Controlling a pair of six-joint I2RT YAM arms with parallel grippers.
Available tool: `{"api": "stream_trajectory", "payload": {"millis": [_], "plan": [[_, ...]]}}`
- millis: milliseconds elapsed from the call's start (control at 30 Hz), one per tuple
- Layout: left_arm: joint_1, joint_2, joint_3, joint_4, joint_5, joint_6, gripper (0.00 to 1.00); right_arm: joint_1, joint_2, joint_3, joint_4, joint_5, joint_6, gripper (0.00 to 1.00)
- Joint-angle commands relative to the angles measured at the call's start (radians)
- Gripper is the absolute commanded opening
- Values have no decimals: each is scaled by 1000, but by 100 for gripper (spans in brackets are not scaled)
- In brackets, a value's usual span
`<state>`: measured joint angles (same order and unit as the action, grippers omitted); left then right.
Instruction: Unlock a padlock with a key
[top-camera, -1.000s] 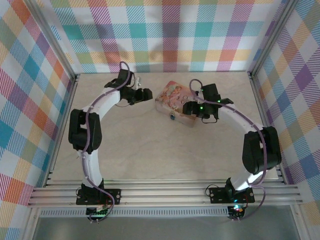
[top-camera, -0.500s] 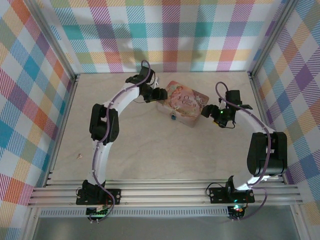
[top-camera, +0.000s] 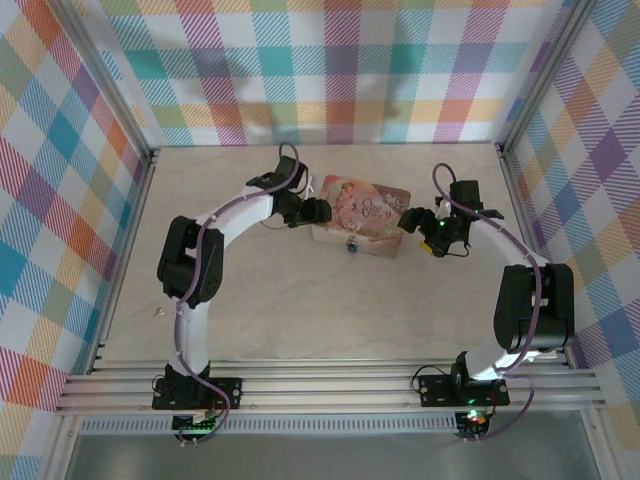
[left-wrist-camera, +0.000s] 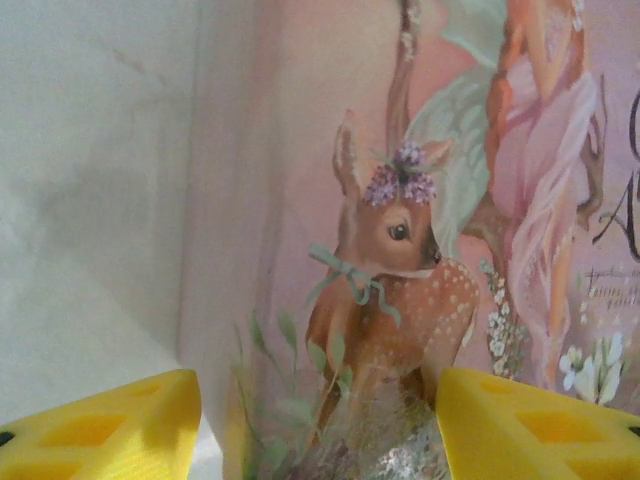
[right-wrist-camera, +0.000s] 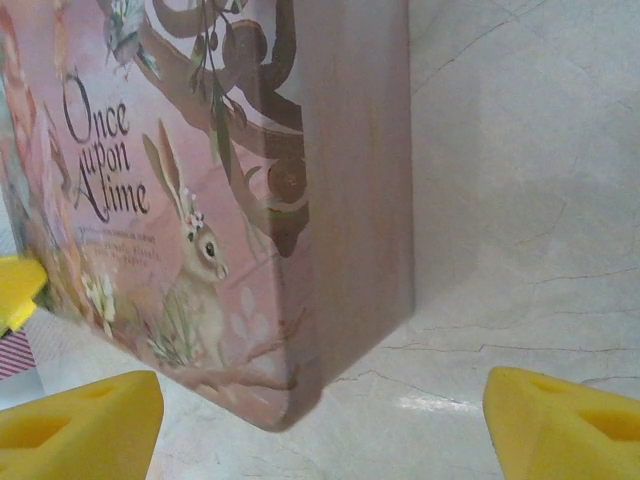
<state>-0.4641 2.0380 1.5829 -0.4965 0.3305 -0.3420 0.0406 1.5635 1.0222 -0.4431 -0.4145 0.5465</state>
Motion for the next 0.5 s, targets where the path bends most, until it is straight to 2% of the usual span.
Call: {"api": "stream_trajectory", "payload": {"millis": [0,233,467], "plan": [[-39,-26,-143,-19,-63,-72,63,5,38,33,-13,-39,18,84],[-116,-130,-342,130,-74,-197,63,13,106,70,-13,-61,21,80],[-172,-90,-286,180,-71,-230,63,45,157,131,-40,-50,11,76]]}}
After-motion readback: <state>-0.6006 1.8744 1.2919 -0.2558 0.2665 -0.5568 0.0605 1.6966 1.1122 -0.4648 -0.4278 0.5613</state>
